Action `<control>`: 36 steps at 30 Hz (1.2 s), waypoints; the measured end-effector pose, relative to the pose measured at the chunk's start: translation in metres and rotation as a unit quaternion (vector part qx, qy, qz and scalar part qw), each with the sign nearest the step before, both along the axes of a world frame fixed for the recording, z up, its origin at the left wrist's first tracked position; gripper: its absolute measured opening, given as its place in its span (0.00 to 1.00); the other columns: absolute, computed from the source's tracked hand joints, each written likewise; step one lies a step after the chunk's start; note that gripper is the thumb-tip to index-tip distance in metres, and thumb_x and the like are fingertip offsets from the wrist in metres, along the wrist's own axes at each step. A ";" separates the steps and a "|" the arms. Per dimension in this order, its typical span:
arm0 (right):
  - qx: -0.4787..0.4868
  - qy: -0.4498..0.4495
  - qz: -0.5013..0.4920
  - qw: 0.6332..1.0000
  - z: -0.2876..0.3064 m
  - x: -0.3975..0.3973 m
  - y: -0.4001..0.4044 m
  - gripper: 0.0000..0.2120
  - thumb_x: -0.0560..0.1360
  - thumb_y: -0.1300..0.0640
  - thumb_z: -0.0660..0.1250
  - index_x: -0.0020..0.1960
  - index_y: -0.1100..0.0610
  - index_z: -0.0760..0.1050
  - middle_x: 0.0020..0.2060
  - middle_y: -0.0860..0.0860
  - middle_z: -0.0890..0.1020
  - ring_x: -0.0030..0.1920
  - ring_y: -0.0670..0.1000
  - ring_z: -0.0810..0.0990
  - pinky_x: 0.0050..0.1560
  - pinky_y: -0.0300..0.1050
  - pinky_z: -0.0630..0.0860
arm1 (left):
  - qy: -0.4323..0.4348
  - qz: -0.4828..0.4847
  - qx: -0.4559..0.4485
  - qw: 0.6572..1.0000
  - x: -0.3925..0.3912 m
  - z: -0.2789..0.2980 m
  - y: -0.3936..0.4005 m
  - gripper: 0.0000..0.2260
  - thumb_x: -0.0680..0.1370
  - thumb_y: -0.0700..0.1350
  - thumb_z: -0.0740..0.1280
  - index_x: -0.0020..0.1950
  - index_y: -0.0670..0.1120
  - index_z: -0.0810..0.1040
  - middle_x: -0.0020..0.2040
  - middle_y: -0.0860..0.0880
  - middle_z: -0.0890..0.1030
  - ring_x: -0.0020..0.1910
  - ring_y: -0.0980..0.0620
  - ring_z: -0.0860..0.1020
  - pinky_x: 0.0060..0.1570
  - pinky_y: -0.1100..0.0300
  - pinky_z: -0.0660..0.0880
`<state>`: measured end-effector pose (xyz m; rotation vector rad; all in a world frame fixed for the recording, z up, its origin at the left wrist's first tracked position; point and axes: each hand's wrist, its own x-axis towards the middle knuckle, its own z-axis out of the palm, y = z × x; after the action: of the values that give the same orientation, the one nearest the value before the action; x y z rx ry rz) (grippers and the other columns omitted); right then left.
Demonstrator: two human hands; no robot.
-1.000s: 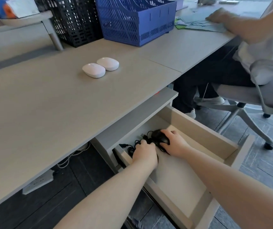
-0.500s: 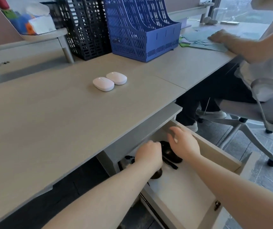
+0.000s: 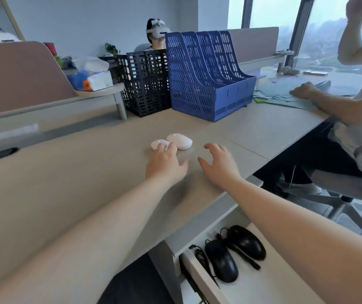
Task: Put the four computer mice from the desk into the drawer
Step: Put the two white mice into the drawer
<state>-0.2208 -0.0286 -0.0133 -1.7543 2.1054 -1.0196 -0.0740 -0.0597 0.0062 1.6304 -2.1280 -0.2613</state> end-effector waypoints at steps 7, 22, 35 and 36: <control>0.041 0.023 -0.012 0.999 -0.011 0.017 -0.063 0.23 0.77 0.47 0.60 0.70 0.53 0.64 0.68 0.55 0.70 0.69 0.57 0.67 0.63 0.53 0.69 | 0.035 0.029 0.022 0.999 0.032 -0.054 -0.061 0.41 0.68 0.68 0.66 0.74 0.49 0.58 0.73 0.43 0.63 0.74 0.44 0.60 0.72 0.51 0.60; 0.038 0.061 0.043 0.997 -0.010 0.014 -0.117 0.34 0.74 0.41 0.64 0.75 0.51 0.59 0.70 0.53 0.72 0.69 0.57 0.71 0.64 0.51 0.70 | 0.038 0.026 0.070 0.996 0.024 -0.037 -0.110 0.49 0.60 0.71 0.70 0.76 0.54 0.58 0.73 0.45 0.67 0.73 0.45 0.64 0.71 0.52 0.63; 0.200 0.104 0.023 0.974 0.022 -0.017 -0.011 0.26 0.73 0.53 0.66 0.68 0.60 0.67 0.65 0.58 0.75 0.63 0.59 0.74 0.58 0.47 0.73 | -0.018 0.004 0.134 0.991 -0.012 -0.018 0.015 0.50 0.64 0.70 0.69 0.78 0.49 0.53 0.75 0.44 0.62 0.75 0.44 0.59 0.72 0.52 0.58; 0.227 0.137 0.028 0.964 0.030 -0.020 0.002 0.24 0.73 0.53 0.66 0.66 0.61 0.68 0.63 0.58 0.76 0.59 0.58 0.76 0.53 0.46 0.73 | -0.028 -0.003 0.136 0.990 -0.018 -0.015 0.030 0.50 0.64 0.71 0.68 0.78 0.50 0.53 0.74 0.44 0.62 0.75 0.44 0.59 0.71 0.52 0.59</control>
<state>-0.2412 -0.0267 0.0164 -1.7741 2.2005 -0.2500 -0.0919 -0.0293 -0.0087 1.7988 -2.2185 -0.5351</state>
